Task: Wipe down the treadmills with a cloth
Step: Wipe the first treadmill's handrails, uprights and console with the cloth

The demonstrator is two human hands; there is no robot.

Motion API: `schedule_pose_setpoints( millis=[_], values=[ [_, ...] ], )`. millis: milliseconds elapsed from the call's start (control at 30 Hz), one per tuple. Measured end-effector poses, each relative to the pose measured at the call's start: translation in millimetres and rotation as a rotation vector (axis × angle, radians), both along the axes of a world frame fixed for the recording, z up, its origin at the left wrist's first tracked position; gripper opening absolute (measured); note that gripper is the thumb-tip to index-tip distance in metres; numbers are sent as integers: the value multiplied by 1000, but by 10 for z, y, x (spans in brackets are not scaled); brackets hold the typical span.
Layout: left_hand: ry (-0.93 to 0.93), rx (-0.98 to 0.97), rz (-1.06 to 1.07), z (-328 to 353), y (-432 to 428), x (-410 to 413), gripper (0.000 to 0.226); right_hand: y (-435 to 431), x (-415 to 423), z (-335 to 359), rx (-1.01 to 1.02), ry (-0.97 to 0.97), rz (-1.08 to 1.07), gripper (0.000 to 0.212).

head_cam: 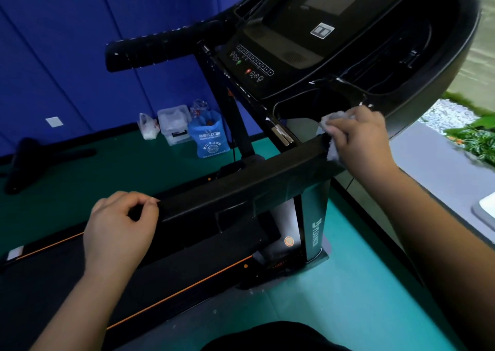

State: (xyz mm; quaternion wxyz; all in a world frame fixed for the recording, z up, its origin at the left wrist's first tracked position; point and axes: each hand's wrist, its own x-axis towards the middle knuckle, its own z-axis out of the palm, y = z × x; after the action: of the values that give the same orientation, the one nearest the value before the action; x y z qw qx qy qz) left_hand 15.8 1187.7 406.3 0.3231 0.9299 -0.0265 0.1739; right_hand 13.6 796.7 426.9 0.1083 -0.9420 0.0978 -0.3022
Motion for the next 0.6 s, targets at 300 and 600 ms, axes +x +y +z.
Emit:
schedule_pose_setpoints(
  millis=[300, 600],
  values=[
    [-6, 12, 0, 5, 2, 2, 26, -87, -43, 8, 40, -78, -100, 22],
    [-11, 0, 17, -7, 8, -10, 14, 592, -185, -243, 156, -173, -44, 26]
  ],
)
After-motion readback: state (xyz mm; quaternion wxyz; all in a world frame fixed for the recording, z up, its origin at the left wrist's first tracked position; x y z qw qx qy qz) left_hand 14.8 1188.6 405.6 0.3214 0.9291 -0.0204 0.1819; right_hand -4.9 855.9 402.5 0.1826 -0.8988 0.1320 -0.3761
